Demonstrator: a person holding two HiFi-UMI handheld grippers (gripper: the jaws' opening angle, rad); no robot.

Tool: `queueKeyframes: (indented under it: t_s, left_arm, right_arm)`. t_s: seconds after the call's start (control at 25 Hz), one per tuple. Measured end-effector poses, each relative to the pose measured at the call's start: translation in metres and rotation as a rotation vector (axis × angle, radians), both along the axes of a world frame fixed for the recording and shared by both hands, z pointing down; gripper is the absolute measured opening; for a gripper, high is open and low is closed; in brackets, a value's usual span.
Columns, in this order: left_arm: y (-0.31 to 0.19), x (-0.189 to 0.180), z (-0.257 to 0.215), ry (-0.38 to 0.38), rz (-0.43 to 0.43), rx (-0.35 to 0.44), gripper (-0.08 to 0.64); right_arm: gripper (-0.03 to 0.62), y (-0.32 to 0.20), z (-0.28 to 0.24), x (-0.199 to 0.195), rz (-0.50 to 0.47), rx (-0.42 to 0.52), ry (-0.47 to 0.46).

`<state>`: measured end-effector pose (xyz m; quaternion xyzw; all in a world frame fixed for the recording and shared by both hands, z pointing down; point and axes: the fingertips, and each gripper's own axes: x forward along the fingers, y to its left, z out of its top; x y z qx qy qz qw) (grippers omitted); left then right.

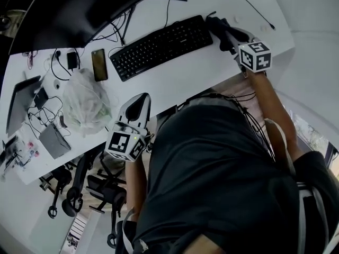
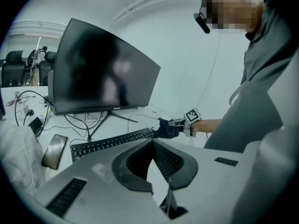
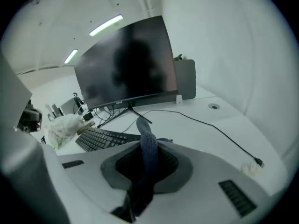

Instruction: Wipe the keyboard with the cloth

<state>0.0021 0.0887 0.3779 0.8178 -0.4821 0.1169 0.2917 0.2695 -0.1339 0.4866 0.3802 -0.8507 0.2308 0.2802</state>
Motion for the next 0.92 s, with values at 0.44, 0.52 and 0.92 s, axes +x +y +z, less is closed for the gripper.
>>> queueKeyframes:
  t_s: [0.44, 0.52, 0.92]
  left_arm:
    - [0.055, -0.007, 0.071, 0.026, -0.069, -0.222, 0.002]
    - [0.063, -0.008, 0.076, 0.032, -0.064, -0.221, 0.002]
    - [0.141, -0.038, 0.062, 0.074, 0.064, -0.22, 0.002]
  right_arm:
    - [0.046, 0.001, -0.062, -0.037, -0.046, 0.027, -0.145]
    - [0.046, 0.004, -0.066, -0.042, -0.035, 0.035, -0.162]
    - [0.046, 0.115, -0.118, -0.077, 0.025, 0.025, -0.151]
